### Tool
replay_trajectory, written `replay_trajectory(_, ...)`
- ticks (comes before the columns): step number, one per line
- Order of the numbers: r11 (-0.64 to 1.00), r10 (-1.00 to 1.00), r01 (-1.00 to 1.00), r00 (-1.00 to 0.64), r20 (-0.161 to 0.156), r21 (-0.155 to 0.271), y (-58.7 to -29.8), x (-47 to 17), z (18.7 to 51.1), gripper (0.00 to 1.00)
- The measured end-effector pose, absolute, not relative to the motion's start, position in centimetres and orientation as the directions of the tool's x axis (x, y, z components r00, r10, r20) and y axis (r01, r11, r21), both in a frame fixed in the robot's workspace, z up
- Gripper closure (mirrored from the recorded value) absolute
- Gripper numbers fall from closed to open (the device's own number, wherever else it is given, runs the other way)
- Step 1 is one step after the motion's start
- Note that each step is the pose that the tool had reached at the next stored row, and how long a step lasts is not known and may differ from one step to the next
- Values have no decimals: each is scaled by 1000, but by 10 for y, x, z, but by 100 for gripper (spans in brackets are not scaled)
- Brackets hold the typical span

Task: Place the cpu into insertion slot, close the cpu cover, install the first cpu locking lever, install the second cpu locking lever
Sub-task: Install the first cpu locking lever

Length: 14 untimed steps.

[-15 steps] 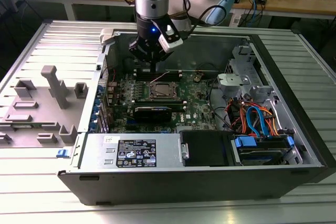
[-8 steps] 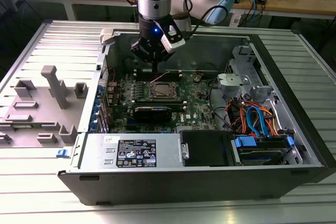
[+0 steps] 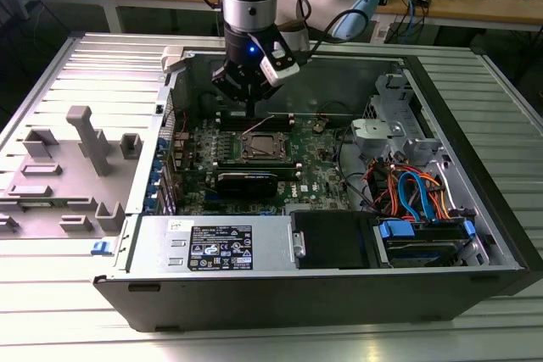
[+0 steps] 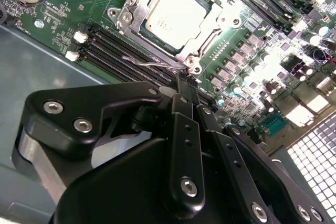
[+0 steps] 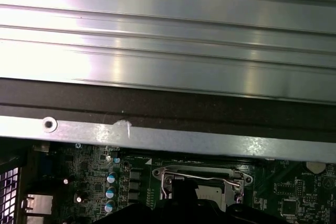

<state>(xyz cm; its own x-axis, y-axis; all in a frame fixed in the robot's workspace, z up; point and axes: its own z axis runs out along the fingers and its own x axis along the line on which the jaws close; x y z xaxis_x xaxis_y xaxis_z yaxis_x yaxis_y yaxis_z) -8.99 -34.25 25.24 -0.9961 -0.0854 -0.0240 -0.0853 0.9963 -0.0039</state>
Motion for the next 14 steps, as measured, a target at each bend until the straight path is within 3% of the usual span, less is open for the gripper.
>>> replay_trajectory(5,996,-85,-85,-996,-26,22,-344,-90,251,89)
replay_trajectory(14,996,-83,-84,-996,-26,22,-344,-86,249,89)
